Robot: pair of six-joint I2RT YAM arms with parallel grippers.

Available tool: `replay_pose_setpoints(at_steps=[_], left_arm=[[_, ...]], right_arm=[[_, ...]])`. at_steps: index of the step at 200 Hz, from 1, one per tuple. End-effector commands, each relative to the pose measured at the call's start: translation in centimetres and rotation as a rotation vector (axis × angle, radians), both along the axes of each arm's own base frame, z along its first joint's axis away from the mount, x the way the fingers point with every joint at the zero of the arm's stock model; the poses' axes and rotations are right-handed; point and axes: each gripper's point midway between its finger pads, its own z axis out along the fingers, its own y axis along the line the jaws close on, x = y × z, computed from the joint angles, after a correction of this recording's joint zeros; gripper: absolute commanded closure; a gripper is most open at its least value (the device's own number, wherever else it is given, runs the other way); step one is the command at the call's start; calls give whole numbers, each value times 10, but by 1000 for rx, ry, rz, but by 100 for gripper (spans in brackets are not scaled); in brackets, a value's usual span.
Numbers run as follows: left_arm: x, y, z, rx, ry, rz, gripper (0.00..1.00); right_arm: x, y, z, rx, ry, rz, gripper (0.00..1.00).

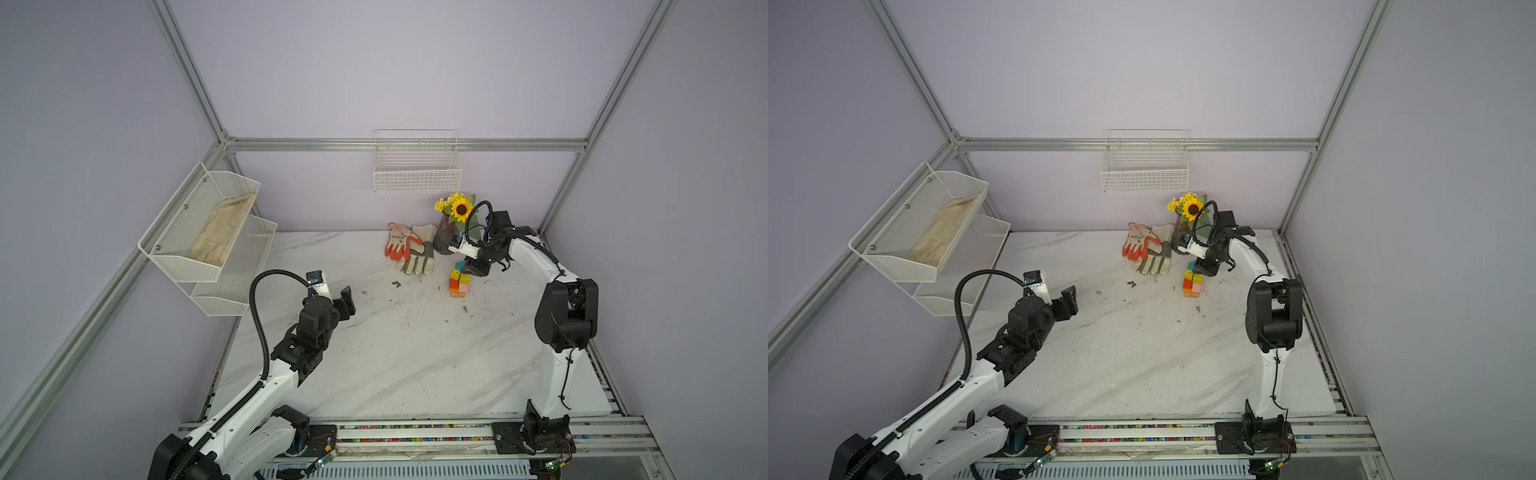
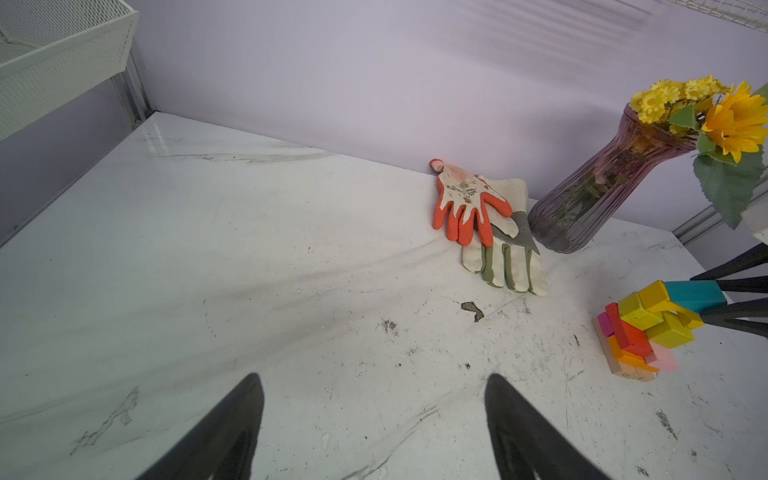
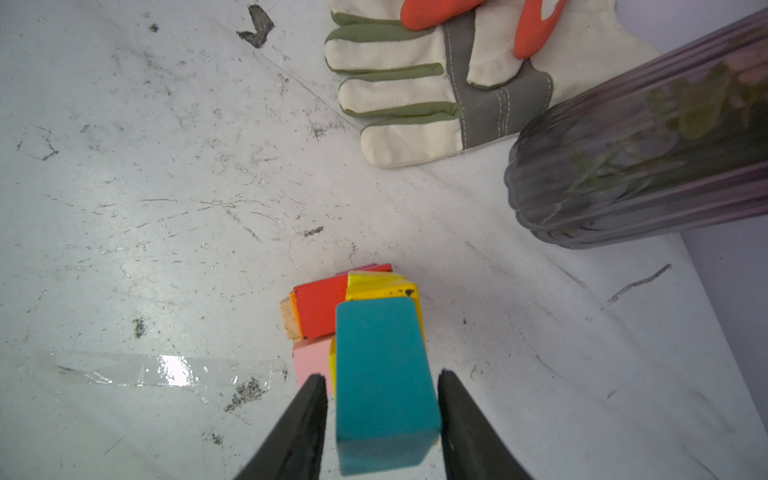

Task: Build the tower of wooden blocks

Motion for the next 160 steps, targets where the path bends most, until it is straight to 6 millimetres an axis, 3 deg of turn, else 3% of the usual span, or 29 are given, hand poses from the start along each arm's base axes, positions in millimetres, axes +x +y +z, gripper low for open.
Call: replay_pose_setpoints(at_steps=[1, 29, 48, 65, 77, 83, 90, 98, 110, 130, 141, 160], left_arm=[[1, 1, 2, -12, -20, 5, 18], [3, 6, 0, 14, -25, 29, 18], [5, 15, 0, 64, -31, 74, 18], [-1, 44, -1, 109, -31, 227, 16], [-7, 65, 0, 146, -53, 333, 10], [-9, 74, 0, 156, -69, 362, 9], [-10, 82, 1, 166, -97, 386, 8], [-13, 92, 0, 188, -121, 416, 6], [-16, 109, -4, 225, -150, 471, 0], [-17, 133, -27, 332, -110, 528, 1], [-14, 144, -42, 355, -79, 556, 1], [2, 153, -62, 363, -19, 543, 1]], right_arm=[[8, 6, 14, 47, -29, 9, 53], [10, 22, 60, 156, -113, 55, 33], [-1, 35, 112, 273, -214, 86, 29], [-16, 38, 164, 401, -352, 53, 27], [-32, 30, 207, 563, -499, -50, 25], [-47, 21, 228, 661, -604, -117, 19], [-68, 2, 252, 769, -764, -227, 10], [-94, -24, 266, 878, -924, -356, 5], [-120, -72, 264, 1013, -1048, -621, 3], [-133, -132, 214, 1062, -1012, -1011, 3], [-145, -153, 184, 1052, -1038, -1128, 3], [-155, -169, 138, 1008, -1072, -1220, 3]])
